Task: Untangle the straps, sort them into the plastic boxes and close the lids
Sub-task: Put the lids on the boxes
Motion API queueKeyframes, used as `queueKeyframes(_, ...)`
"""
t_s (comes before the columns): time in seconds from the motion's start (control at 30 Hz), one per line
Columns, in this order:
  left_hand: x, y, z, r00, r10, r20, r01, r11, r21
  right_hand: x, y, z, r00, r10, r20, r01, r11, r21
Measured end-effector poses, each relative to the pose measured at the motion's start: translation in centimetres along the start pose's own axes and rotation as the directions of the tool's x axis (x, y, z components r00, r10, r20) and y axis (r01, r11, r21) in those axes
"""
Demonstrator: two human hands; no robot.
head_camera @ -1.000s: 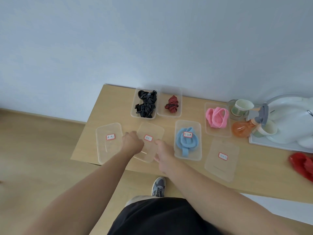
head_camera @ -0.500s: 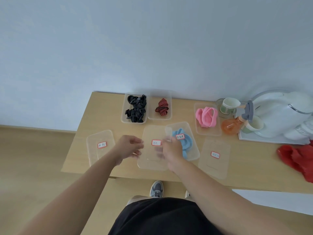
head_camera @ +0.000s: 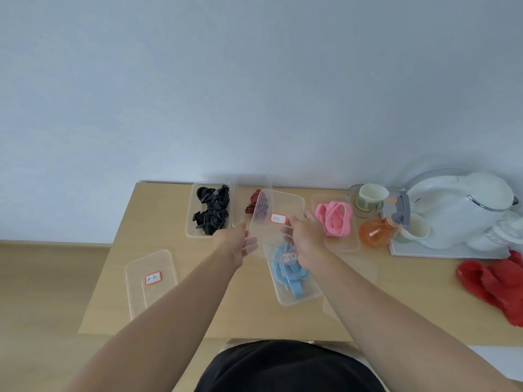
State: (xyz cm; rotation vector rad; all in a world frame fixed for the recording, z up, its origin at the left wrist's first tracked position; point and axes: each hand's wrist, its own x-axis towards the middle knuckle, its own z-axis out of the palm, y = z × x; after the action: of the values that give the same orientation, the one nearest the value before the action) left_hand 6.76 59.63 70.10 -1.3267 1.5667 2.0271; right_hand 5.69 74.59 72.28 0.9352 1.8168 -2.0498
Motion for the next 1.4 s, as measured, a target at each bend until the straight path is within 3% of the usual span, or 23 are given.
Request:
queueKeyframes(0.13,0.3,-0.1,1.5,0.998,0.000,-0.061,0.003,0.999,0.049,1.6,-0.2,0.0,1.000,-0.009,-0.003,0.009,1.000,-0.025)
queueKeyframes(0.3,0.0,-1.0,0.7,0.998,-0.015,0.062,0.001,0.977,0.212,3.9,-0.2,0.4,0.993,-0.115,-0.019,0.111,0.981,-0.161)
queueKeyframes(0.5,-0.6,-2.1,-1.1,0.991,-0.052,0.127,0.016,0.963,0.267,5.8,0.0,2.8,0.965,-0.256,0.065,0.257,0.855,-0.450)
queueKeyframes(0.6,-1.1,-1.6,-1.5,0.996,0.048,0.072,-0.071,0.932,0.357,6.2,-0.1,3.7,0.954,-0.288,0.086,0.285,0.777,-0.561)
queueKeyframes(0.67,-1.5,-1.1,-1.8,0.986,0.140,0.085,-0.164,0.828,0.536,6.4,0.3,4.2,0.938,-0.321,0.135,0.328,0.685,-0.651)
queueKeyframes(0.73,-1.5,-0.7,-2.5,0.961,0.237,0.146,-0.262,0.598,0.758,6.5,0.8,4.4,0.932,-0.317,0.177,0.334,0.557,-0.760)
queueKeyframes(0.8,-1.2,-0.3,-2.9,0.915,0.360,0.184,-0.329,0.400,0.856,6.4,1.1,4.4,0.901,-0.373,0.220,0.374,0.415,-0.829)
queueKeyframes(0.93,0.0,1.1,-3.0,0.722,0.559,0.407,-0.562,0.130,0.817,6.2,1.5,4.1,0.852,-0.397,0.340,0.467,0.288,-0.836)
queueKeyframes(1.0,0.4,2.1,-2.4,0.664,0.516,0.541,-0.621,-0.023,0.784,6.3,1.9,3.8,0.843,-0.382,0.378,0.500,0.296,-0.814)
queueKeyframes(1.07,0.6,3.1,-1.5,0.670,0.418,0.613,-0.619,-0.140,0.773,6.5,2.1,3.4,0.836,-0.373,0.402,0.520,0.308,-0.797)
queueKeyframes(1.23,1.9,4.4,0.0,0.748,0.220,0.626,-0.577,-0.250,0.778,6.9,1.6,2.9,0.827,-0.387,0.408,0.536,0.323,-0.780)
queueKeyframes(1.4,2.7,4.1,0.6,0.756,0.215,0.618,-0.587,-0.194,0.786,7.4,1.0,3.1,0.828,-0.469,0.307,0.513,0.415,-0.751)
